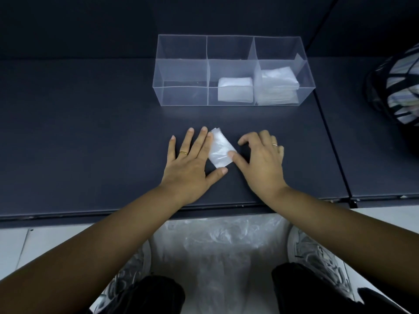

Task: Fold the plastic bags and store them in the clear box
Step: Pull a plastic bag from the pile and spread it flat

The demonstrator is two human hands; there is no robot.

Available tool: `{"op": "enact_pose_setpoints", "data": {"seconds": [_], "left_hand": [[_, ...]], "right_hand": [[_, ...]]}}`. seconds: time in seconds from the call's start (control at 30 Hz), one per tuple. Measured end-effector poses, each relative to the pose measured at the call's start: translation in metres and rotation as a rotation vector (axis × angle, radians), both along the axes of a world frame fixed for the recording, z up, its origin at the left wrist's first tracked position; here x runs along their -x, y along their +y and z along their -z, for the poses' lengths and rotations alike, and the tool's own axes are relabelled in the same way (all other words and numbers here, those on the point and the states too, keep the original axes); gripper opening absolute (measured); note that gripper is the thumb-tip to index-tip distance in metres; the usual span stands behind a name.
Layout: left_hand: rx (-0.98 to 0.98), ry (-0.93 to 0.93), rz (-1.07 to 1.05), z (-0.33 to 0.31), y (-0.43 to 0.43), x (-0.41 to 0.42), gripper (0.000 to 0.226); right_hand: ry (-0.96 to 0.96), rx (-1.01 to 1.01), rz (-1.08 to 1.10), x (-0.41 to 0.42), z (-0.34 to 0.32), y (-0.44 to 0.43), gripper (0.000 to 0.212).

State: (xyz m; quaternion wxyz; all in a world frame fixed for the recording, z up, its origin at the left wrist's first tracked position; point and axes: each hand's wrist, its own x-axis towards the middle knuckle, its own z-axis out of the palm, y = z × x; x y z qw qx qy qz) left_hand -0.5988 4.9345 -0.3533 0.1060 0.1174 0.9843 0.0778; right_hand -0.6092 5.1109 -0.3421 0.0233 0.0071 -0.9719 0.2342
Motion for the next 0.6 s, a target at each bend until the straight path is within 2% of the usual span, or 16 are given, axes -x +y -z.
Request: {"op": "enact_pose_setpoints", "data": {"seconds": [0.17, 0.4, 0.6], "left_hand": [[-0.005, -0.009, -0.033, -0.003, 0.003, -0.002, 0.088], [-0.068, -0.086, -0.167, -0.01, 0.021, -0.012, 0.089], [-0.353, -0.178, -0.269, -0.022, 0.022, -0.025, 0.093]], "right_hand": [[0.008, 0.024, 0.056, 0.002, -0.002, 0.005, 0.013], [-0.122, 0.123, -0.02, 0.002, -0.01, -0.012, 0.017], [-0.254, 0.54, -0.012, 0.01, -0.031, -0.007, 0.027]]}}
